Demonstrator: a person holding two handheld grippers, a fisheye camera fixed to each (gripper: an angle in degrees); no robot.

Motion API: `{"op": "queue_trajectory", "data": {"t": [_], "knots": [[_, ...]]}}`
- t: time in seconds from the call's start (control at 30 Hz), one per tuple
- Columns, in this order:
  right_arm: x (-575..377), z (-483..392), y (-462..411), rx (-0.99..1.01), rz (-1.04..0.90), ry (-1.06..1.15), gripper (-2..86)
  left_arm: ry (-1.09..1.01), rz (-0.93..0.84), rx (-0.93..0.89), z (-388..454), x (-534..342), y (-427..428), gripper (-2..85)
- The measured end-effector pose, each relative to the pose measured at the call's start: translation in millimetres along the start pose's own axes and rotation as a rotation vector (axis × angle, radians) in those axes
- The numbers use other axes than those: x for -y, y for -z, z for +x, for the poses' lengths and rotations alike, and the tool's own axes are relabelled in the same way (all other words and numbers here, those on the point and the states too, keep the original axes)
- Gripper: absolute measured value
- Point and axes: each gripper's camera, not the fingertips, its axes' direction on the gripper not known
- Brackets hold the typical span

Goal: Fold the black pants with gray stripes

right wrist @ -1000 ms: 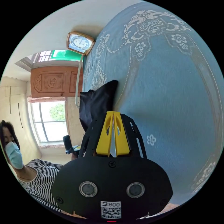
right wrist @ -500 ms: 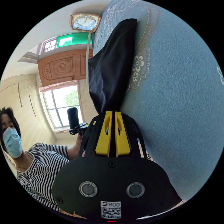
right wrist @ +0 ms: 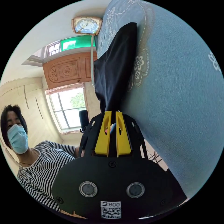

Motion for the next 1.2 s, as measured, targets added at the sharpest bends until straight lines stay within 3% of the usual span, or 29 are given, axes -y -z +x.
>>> {"op": "queue_trajectory", "data": {"t": [0.23, 0.43, 0.63, 0.9, 1.2], "knots": [[-0.8, 15.6, -18.3, 0.001, -0.051, 0.013, 4.8, -0.001, -0.012, 0.064, 4.9, -4.9, -3.7, 1.5], [-10.7, 29.7, -20.9, -0.008, -0.033, 0.029, 4.0, -0.201, 0.053, 0.201, 43.7, -2.8, 12.5, 0.3], [-21.3, 31.9, -33.3, -0.092, -0.045, 0.101, 6.4, -0.317, -0.065, 0.378, 51.7, 42.7, -27.2, 0.2], [-21.5, 50.4, -68.1, -0.085, -0.045, 0.091, 4.4, -0.300, -0.112, 0.415, 49.8, 51.6, -49.2, 0.1], [-49.5, 38.9, -94.1, -0.256, 0.002, 0.179, 1.5, -0.276, -0.086, 0.386, 49.0, 49.7, -56.9, 0.1]]}}
